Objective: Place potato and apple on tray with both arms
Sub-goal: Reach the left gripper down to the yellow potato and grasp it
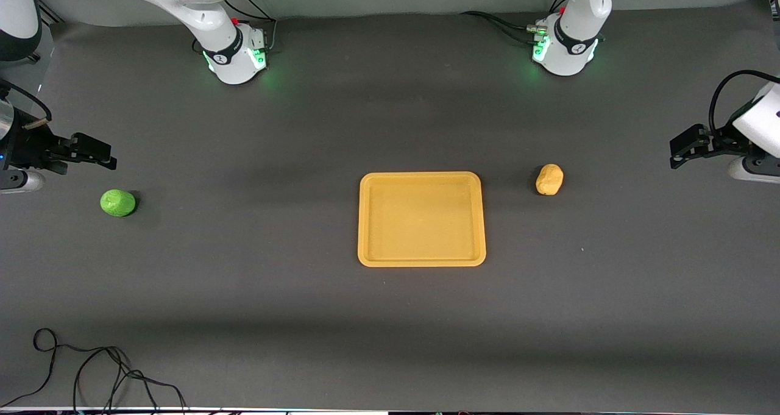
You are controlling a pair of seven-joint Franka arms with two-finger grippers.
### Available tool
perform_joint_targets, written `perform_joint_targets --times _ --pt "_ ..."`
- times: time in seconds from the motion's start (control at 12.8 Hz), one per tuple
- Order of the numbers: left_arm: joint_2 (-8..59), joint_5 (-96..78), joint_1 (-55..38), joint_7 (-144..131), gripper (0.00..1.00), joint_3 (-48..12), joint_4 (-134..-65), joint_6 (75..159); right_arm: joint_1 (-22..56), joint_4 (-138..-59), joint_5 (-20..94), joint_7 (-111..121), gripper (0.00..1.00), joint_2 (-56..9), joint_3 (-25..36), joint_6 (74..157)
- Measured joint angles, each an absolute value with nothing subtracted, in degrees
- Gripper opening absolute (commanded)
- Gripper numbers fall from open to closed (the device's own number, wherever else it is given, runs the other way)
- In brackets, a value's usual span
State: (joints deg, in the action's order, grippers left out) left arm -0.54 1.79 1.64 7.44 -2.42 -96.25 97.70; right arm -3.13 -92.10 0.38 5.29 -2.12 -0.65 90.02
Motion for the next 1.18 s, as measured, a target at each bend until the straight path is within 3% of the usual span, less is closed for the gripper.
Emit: perform_joint_targets --times 0.71,1.18 --pt "0.3 -0.1 1.6 7.5 0.99 -2.5 -97.3 97.8 -3.3 -92.1 0.2 2.6 1.0 -2.2 -0.6 90.0" --pt "3.7 -1.3 -0.5 7.5 0.99 -3.3 -111.6 109.2 -3.3 -91.9 0.2 2.2 1.0 -2.3 -0.6 90.0"
